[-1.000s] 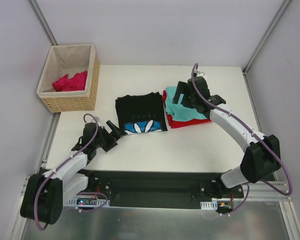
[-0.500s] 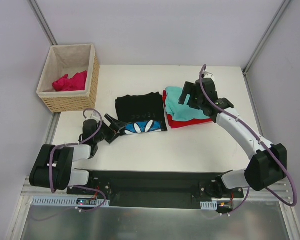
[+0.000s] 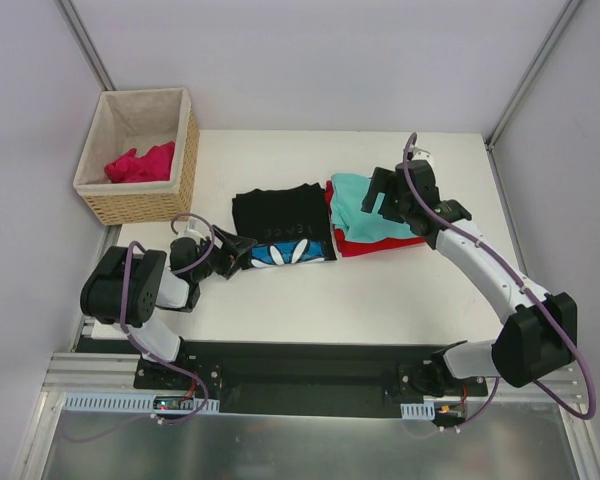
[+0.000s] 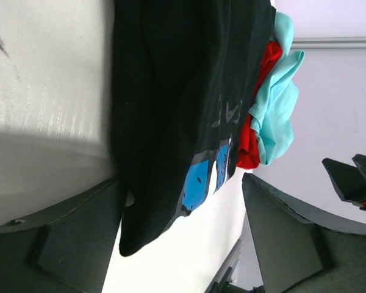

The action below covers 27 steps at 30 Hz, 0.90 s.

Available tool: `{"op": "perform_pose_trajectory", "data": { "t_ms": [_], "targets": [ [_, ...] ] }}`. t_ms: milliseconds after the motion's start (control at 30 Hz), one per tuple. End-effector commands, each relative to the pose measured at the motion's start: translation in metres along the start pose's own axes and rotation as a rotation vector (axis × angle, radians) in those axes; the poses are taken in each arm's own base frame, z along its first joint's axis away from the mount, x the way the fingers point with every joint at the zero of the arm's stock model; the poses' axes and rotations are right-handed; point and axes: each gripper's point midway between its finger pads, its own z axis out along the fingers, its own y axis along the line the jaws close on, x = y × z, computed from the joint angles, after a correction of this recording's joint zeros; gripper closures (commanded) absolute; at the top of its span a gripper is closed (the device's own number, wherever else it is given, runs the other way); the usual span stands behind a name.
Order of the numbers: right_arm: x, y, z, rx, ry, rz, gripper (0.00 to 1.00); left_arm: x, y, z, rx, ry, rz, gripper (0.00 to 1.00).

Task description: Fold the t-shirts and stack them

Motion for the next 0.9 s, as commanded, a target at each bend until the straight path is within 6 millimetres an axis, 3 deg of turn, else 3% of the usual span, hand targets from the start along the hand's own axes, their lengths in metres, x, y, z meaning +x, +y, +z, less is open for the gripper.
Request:
{"op": "perform_pose_trajectory", "data": {
  "t_ms": [0,100,267,467,500,667,867],
  "targets": [
    [-0.011,-0.004,-0.015,-0.005,-0.042,-0.008,0.03,0.020,0.052,-0.002,-0.156,0.058,-0.080,0.23],
    [-0.011,-0.006,-0.016,-0.002,-0.043,-0.007,0.03,0.022,0.054,0.000,-0.157,0.065,-0.087,0.31],
    [-0.011,-0.005,-0.016,-0.003,-0.038,-0.005,0.03,0.024,0.058,0.002,-0.163,0.074,-0.099,0.58],
    [-0.011,-0.005,-0.017,-0.004,-0.039,-0.005,0.03,0.026,0.061,0.004,-0.170,0.087,-0.104,0.75],
    [-0.010,-0.005,-0.017,-0.002,-0.037,-0.006,0.03,0.025,0.061,0.004,-0.170,0.087,-0.106,0.98],
    [-0.006,-0.006,-0.017,-0.005,-0.026,-0.008,0.03,0.027,0.057,0.004,-0.151,0.098,-0.106,1.00],
    [0.004,0.011,-0.003,-0.084,0.031,-0.001,0.03,0.040,0.062,-0.018,-0.174,0.099,-0.114,1.00]
  ]
}}
